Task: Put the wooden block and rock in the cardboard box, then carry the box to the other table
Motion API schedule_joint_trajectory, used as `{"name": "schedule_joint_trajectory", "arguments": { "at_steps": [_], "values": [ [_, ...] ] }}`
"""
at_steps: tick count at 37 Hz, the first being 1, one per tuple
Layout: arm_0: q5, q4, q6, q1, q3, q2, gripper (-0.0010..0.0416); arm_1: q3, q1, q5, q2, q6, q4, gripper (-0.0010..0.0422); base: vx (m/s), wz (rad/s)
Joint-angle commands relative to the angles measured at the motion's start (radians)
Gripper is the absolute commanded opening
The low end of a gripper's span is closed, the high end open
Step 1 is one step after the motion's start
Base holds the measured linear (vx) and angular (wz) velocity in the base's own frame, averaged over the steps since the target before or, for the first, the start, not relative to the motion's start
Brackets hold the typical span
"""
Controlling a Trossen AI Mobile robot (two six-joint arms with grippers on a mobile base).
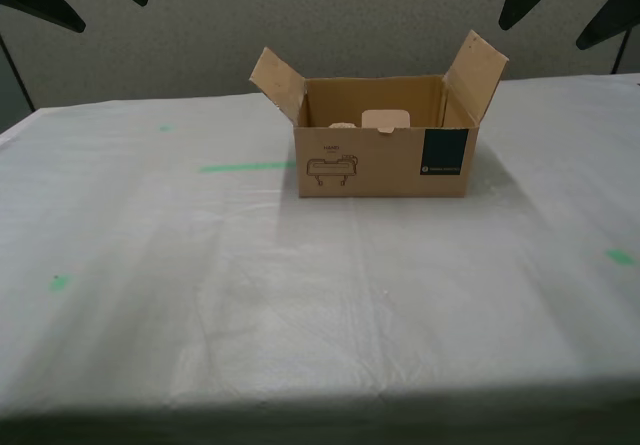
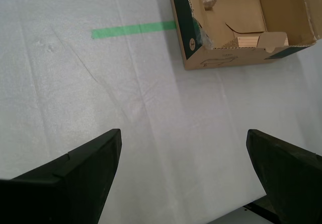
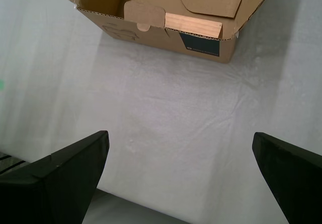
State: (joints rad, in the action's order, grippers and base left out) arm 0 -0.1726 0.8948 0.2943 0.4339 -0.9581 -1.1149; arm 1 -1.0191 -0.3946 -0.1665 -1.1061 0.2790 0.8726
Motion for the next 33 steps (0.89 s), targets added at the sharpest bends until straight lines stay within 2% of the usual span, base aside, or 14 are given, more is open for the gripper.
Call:
{"name": "schedule_joint_trajectory", "arguments": {
  "at_steps": [1,33],
  "values": [
    [-0.003,-0.001,0.002,0.001,0.000,0.000,0.0398,0.000,0.000,-0.002,0.000,0.000,0.000,0.0339,0.000,0.000],
    [-0.003,-0.001,0.002,0.001,0.000,0.000,0.0399,0.000,0.000,-0.002,0.000,0.000,0.000,0.0339,0.000,0.000]
  ]
}}
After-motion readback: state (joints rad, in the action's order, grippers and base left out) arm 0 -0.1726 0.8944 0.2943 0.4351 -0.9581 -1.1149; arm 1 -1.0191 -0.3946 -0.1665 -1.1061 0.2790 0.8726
